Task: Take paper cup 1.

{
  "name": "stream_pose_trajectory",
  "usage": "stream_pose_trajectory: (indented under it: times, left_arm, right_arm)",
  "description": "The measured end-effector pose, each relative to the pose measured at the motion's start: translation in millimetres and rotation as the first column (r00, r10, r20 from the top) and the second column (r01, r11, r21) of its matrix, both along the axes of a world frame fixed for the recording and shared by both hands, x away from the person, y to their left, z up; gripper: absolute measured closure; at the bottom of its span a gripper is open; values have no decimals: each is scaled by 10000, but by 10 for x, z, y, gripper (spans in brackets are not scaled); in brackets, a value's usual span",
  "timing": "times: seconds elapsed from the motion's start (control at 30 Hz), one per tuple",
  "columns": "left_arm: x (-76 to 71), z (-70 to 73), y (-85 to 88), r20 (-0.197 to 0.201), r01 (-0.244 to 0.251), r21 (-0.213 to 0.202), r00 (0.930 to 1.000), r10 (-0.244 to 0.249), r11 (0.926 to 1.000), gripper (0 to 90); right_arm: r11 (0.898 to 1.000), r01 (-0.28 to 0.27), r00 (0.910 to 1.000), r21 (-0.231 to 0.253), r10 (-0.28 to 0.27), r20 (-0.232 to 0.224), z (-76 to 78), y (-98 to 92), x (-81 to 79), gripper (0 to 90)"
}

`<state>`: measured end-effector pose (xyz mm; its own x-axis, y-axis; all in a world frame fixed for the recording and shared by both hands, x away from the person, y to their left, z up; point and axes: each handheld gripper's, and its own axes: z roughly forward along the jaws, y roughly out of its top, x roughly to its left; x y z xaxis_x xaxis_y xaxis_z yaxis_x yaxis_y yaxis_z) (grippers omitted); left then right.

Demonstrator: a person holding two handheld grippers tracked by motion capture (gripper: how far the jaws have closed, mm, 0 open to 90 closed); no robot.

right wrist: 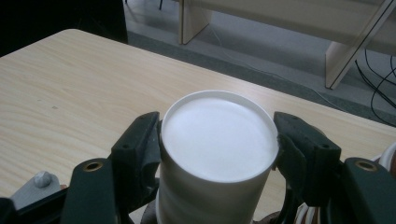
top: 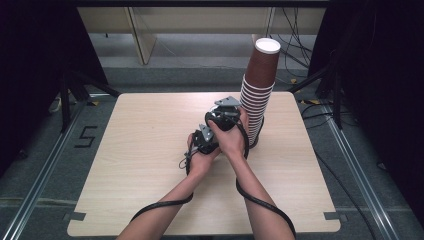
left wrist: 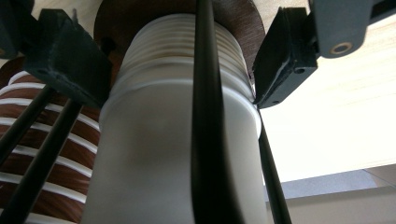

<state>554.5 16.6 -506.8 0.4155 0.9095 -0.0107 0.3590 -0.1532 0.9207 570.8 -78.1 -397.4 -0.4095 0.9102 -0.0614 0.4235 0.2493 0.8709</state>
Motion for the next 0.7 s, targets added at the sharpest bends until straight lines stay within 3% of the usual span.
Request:
stream_pose_trajectory:
  times: [0.03,0.07,0.4,0.7]
  left_arm:
    - [2,-1,2,-15,-50,10,10000,50,10000,194]
    - [0,0,4,-70,1,59,10000,-1,10000,194]
    - [5,-1,-1,-127,-12,186,9999,14,9998,193]
    - [12,-3,-18,-105,-41,23,9999,41,10000,191]
  right_arm:
    - [9997,28,10000,240,-26,-88,-5,6,-6,350]
    - [10000,-49,10000,-68,49,80,-2,-6,2,351]
    - [9999,12,9999,134,-14,134,-8,-12,-13,353]
    - [10000,-4,9994,99,0,351,20,-22,-27,355]
